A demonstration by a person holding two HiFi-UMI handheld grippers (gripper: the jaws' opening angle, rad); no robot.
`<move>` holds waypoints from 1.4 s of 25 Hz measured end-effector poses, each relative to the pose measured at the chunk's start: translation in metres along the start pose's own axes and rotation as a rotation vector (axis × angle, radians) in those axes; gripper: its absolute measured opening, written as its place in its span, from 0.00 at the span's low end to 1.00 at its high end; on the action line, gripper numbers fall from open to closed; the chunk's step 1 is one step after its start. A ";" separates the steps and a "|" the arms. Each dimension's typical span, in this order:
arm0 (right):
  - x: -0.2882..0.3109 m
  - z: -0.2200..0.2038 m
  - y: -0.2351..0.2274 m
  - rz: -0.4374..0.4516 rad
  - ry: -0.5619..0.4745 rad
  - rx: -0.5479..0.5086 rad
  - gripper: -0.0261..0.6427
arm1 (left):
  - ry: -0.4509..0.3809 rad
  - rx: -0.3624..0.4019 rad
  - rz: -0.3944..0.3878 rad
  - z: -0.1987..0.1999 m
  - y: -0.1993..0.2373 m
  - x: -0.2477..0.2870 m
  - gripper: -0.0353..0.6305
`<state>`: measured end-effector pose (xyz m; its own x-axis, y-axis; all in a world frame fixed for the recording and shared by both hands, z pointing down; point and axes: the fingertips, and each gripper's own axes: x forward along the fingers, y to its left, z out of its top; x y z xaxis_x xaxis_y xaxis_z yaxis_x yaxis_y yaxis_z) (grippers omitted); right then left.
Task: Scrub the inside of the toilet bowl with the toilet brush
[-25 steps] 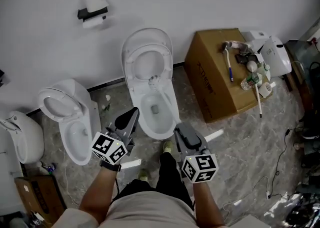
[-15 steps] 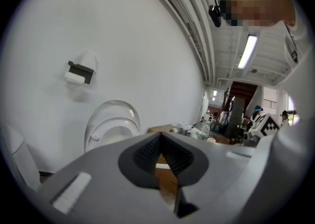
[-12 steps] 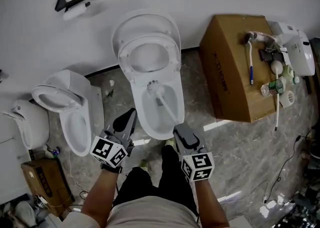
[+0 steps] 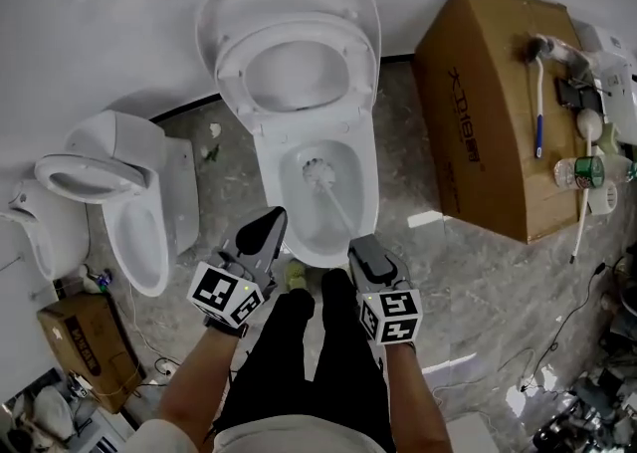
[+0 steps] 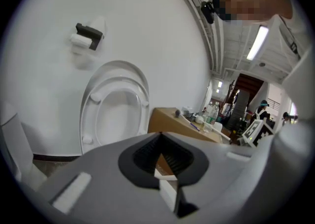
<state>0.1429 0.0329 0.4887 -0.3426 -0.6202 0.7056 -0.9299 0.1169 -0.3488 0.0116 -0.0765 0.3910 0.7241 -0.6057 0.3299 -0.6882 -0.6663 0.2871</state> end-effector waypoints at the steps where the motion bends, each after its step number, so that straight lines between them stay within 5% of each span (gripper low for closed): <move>1: 0.012 -0.010 -0.001 -0.003 0.009 0.009 0.28 | 0.009 0.002 -0.009 -0.013 0.004 0.005 0.06; 11: 0.111 -0.095 -0.008 0.018 0.037 0.140 0.28 | 0.045 -0.012 -0.005 -0.114 0.053 0.029 0.06; 19: 0.169 -0.117 -0.024 0.029 0.013 0.248 0.28 | 0.051 -0.054 0.027 -0.163 0.077 0.038 0.06; 35: 0.233 -0.122 -0.031 0.110 0.047 0.339 0.28 | 0.037 -0.067 0.036 -0.184 0.100 0.026 0.06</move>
<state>0.0758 -0.0208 0.7391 -0.4516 -0.5810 0.6771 -0.7922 -0.0879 -0.6039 -0.0465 -0.0788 0.5935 0.6978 -0.6111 0.3737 -0.7158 -0.6134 0.3337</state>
